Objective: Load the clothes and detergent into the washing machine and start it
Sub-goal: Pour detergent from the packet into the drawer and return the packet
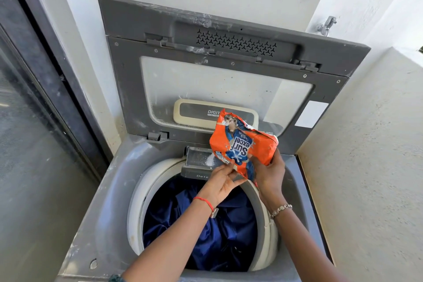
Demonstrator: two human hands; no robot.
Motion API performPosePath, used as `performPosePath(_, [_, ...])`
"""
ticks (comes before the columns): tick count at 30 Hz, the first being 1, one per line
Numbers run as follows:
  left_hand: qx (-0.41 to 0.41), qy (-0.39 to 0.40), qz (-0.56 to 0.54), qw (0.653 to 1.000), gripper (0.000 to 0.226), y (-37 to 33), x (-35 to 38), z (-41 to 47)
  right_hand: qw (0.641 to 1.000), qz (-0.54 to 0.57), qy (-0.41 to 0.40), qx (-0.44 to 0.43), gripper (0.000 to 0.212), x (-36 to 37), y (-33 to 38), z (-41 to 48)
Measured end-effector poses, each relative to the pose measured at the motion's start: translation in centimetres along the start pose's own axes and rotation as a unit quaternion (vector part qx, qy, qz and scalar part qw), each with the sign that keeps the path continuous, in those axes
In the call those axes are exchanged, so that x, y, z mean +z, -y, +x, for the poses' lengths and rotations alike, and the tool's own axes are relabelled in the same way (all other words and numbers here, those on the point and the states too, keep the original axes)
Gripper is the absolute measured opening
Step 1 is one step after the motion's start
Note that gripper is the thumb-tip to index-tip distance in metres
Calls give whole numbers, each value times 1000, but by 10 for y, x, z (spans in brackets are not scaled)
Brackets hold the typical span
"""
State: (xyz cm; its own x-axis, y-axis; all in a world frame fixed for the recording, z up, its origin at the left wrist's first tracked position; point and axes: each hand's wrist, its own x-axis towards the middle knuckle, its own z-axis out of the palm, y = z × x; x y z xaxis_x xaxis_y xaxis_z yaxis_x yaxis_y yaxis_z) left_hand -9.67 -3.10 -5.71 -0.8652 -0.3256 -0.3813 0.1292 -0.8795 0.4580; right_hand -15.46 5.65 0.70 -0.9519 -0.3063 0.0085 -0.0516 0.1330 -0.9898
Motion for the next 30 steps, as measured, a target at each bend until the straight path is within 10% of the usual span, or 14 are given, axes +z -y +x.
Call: performPosePath(30, [-15, -3, 65, 998, 16, -2, 13, -10, 996, 73, -5, 48, 27, -19, -6, -6])
